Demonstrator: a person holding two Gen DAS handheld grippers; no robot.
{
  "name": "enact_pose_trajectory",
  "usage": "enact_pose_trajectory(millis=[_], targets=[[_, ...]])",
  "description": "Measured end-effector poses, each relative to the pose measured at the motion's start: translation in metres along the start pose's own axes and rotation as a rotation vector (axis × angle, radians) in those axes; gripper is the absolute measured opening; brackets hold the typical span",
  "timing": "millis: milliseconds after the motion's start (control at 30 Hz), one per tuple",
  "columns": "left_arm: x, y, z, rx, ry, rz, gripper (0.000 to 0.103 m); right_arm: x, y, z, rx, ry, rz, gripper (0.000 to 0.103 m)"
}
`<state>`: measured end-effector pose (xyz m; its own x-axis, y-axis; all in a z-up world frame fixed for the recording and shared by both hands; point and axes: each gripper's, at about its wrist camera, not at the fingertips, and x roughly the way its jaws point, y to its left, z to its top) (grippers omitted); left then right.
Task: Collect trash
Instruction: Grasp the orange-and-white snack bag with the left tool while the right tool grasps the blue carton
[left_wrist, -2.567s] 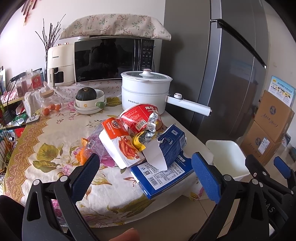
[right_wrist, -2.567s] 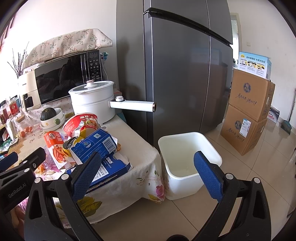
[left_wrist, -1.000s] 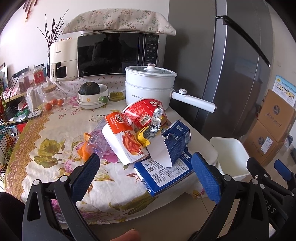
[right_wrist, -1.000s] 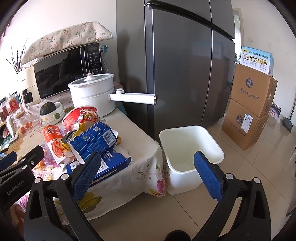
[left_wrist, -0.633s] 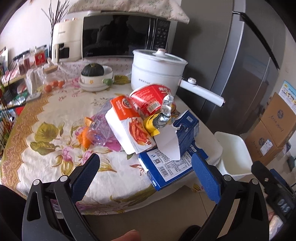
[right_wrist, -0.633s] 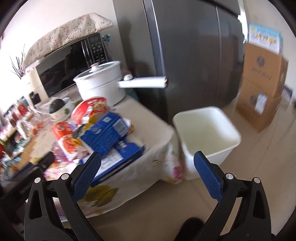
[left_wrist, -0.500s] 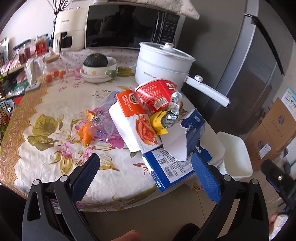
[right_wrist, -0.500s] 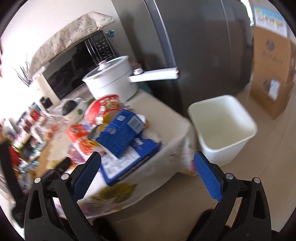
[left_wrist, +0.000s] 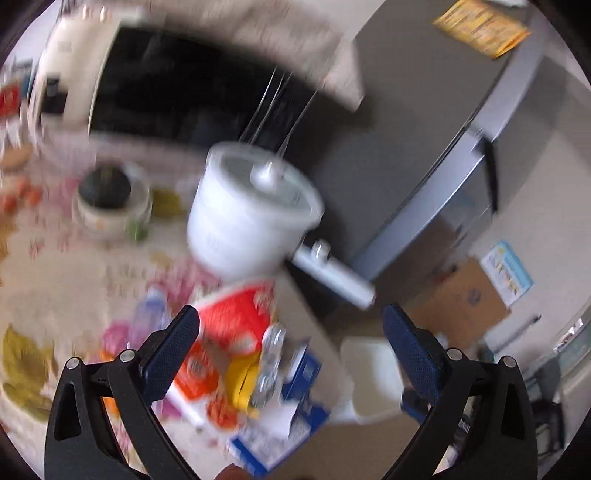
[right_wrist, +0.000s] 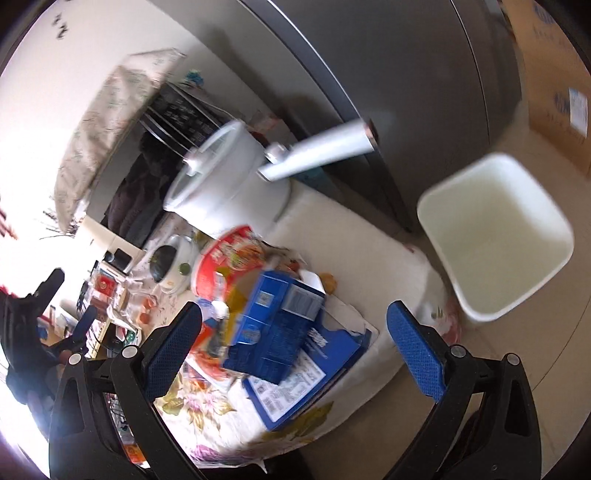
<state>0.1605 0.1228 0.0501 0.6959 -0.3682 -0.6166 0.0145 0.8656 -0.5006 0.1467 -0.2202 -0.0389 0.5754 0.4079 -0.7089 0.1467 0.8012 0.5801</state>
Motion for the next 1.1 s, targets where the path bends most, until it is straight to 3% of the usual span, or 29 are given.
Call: enact_pose_trajectory(millis=[67, 100, 167, 300, 367, 567, 667, 800, 933, 1100], targets=[[0.004, 0.017, -0.019, -0.022, -0.003, 0.084, 0.096, 0.017, -0.01, -0.003, 0.052, 0.079, 0.013, 0.096], [0.008, 0.031, -0.034, -0.03, -0.006, 0.146, 0.096, 0.019, -0.012, -0.004, 0.065, 0.094, 0.034, 0.096], [0.018, 0.056, -0.055, -0.107, 0.021, 0.196, 0.096, 0.021, -0.008, -0.006, 0.055, 0.092, 0.041, 0.096], [0.047, 0.115, -0.106, -0.453, 0.124, 0.091, 0.096, 0.026, 0.0, -0.009, 0.014, 0.072, 0.013, 0.096], [0.053, 0.12, -0.118, -0.515, 0.121, 0.044, 0.095, 0.031, 0.001, -0.011, 0.011, 0.09, 0.016, 0.096], [0.064, 0.106, -0.121, -0.557, 0.075, -0.051, 0.095, 0.04, -0.004, -0.014, 0.008, 0.11, -0.004, 0.096], [0.072, 0.101, -0.115, -0.57, 0.068, -0.09, 0.087, 0.039, -0.007, -0.016, 0.009, 0.105, -0.006, 0.096], [0.086, 0.097, -0.106, -0.567, 0.065, -0.097, 0.069, 0.038, -0.009, -0.015, 0.002, 0.099, -0.016, 0.096], [0.095, 0.099, -0.099, -0.55, 0.067, -0.095, 0.036, 0.042, -0.011, -0.015, 0.003, 0.107, -0.018, 0.096], [0.09, 0.099, -0.092, -0.488, 0.049, -0.096, 0.028, 0.05, -0.006, -0.018, -0.021, 0.14, -0.012, 0.096]])
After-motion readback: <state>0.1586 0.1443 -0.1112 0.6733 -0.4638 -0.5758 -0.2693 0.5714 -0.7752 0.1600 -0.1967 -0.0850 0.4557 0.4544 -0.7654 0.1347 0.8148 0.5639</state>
